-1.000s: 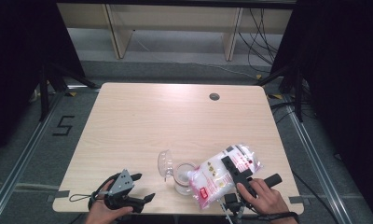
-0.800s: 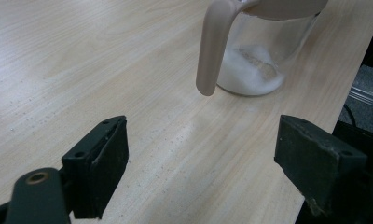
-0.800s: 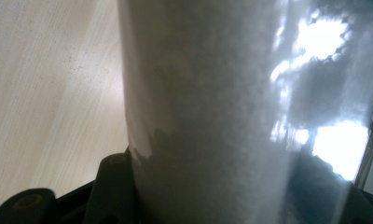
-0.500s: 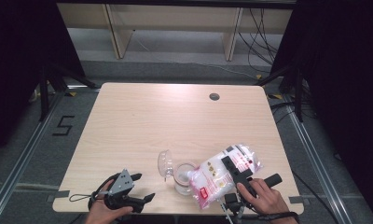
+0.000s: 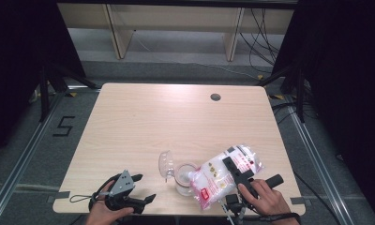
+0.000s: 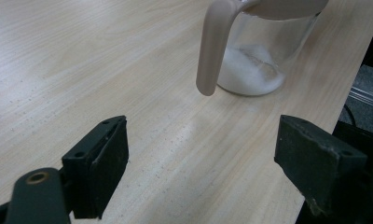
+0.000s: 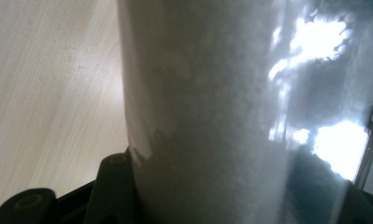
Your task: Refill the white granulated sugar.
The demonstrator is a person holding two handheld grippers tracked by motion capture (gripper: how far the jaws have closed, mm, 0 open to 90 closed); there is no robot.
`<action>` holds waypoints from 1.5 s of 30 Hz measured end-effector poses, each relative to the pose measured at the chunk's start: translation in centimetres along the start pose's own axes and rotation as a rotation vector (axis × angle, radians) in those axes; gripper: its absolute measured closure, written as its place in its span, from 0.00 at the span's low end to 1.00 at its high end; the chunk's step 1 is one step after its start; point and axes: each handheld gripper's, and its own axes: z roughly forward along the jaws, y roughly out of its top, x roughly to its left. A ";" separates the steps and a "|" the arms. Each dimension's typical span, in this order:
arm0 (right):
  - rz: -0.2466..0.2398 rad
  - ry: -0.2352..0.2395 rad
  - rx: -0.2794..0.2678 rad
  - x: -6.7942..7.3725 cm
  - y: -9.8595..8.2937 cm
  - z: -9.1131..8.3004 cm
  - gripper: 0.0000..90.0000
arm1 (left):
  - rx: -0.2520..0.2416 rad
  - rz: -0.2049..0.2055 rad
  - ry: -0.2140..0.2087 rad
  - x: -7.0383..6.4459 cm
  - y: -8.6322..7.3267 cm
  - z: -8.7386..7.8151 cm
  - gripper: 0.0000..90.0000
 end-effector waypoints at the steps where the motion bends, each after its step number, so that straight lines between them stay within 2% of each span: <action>1: 0.001 0.000 0.001 0.0 0.0 0.0 0.58 | 0.000 0.000 0.000 0.0 0.0 0.0 0.19; 5: 0.004 -0.009 -0.003 0.1 0.0 0.0 0.58 | 0.000 0.000 0.000 0.0 0.0 0.0 0.19; 7: 0.004 -0.009 -0.005 0.1 0.0 0.0 0.58 | -0.014 -0.013 0.000 -0.1 0.0 0.1 0.19; 11: 0.001 0.000 0.001 0.0 0.0 0.0 0.58 | -0.012 -0.011 0.000 -0.1 0.0 0.1 0.19; 14: 0.001 -0.010 -0.004 0.1 0.0 0.0 0.58 | -0.012 -0.011 0.000 -0.1 0.0 0.1 0.19; 15: -0.010 -0.018 -0.012 -0.1 0.0 0.0 0.58 | 0.000 0.002 0.001 0.0 0.0 0.0 0.19; 18: -0.010 -0.015 -0.013 -0.1 0.0 0.0 0.58 | -0.012 -0.012 0.000 -0.1 0.0 0.1 0.19; 20: -0.010 -0.018 -0.013 0.0 0.0 0.0 0.59 | 0.002 0.004 0.001 0.0 0.0 0.0 0.19; 22: -0.009 -0.019 -0.011 0.0 0.0 0.0 0.59 | -0.011 -0.010 0.001 -0.1 0.0 0.1 0.19; 26: -0.005 -0.019 -0.009 0.0 0.0 0.0 0.59 | 0.000 0.002 0.002 0.0 0.0 0.0 0.19; 29: -0.009 -0.018 -0.010 -0.1 0.0 0.0 0.59 | -0.011 -0.010 0.001 -0.1 0.0 0.1 0.19; 34: -0.014 -0.019 -0.007 -0.1 0.0 0.0 0.59 | -0.011 -0.009 0.001 -0.1 0.0 0.1 0.19; 36: -0.014 -0.018 -0.005 -0.1 0.0 0.0 0.59 | -0.001 0.002 0.005 0.0 0.0 0.0 0.19; 39: -0.011 -0.019 -0.003 -0.1 0.0 -0.1 0.59 | -0.011 -0.010 0.001 -0.1 0.0 0.1 0.19; 45: -0.011 -0.017 -0.003 -0.1 0.0 -0.1 0.59 | -0.006 -0.003 0.001 0.0 0.0 0.0 0.19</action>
